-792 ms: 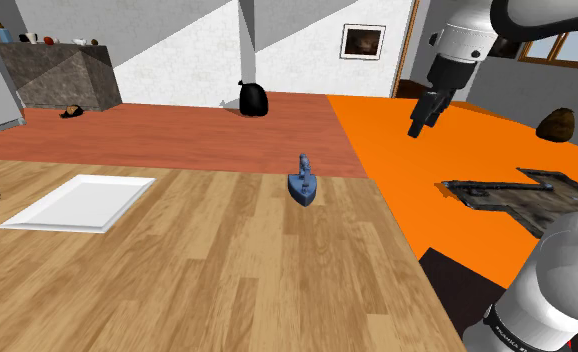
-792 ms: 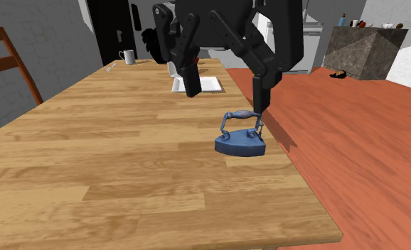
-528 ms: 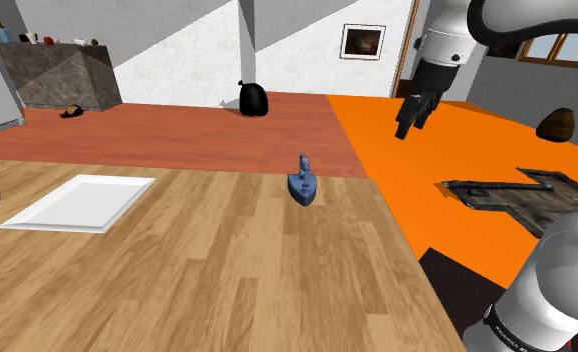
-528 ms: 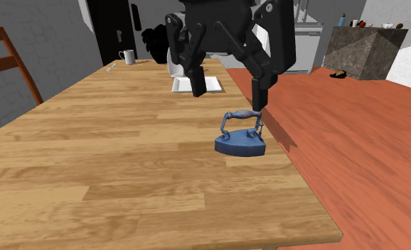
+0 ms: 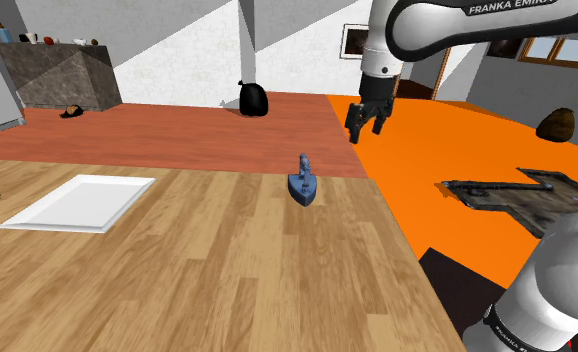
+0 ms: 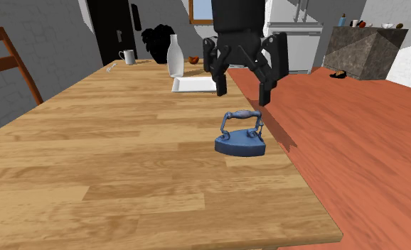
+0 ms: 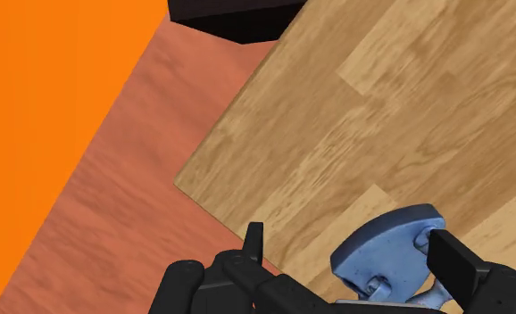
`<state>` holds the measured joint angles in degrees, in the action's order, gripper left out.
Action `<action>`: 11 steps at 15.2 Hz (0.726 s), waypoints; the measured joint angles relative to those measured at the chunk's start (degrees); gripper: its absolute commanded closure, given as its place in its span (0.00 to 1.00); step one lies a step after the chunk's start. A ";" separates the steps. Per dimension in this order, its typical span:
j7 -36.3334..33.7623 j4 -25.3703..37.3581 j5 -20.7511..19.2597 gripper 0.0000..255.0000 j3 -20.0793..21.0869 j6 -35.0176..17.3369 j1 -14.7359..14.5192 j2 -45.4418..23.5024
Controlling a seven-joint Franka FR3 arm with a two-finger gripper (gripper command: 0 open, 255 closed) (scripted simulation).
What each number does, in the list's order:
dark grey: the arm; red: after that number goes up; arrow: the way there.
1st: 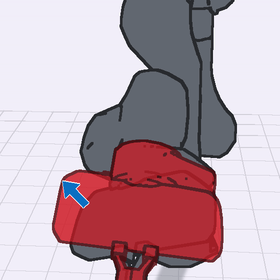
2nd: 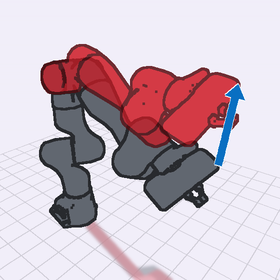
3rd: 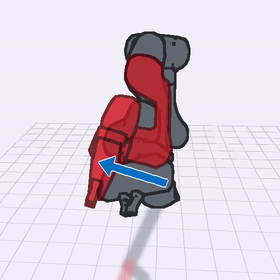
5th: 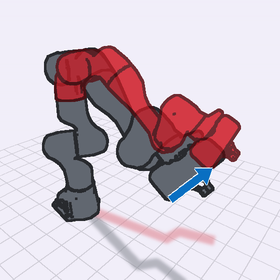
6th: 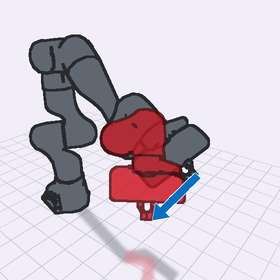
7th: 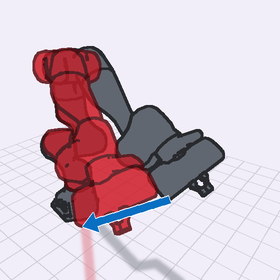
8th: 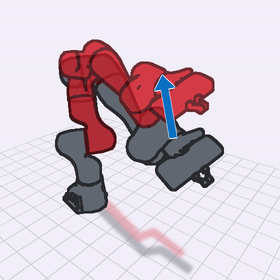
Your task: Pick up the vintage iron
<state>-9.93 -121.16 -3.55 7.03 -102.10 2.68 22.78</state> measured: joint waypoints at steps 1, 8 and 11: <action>-1.07 1.90 -0.32 0.00 0.45 -0.31 0.20 -2.79; -9.62 15.97 -2.97 0.00 3.47 0.79 0.24 -20.47; -12.92 23.83 -4.54 0.00 4.01 2.17 -0.33 -29.03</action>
<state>-22.85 -97.33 -8.09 11.04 -99.93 2.35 -6.25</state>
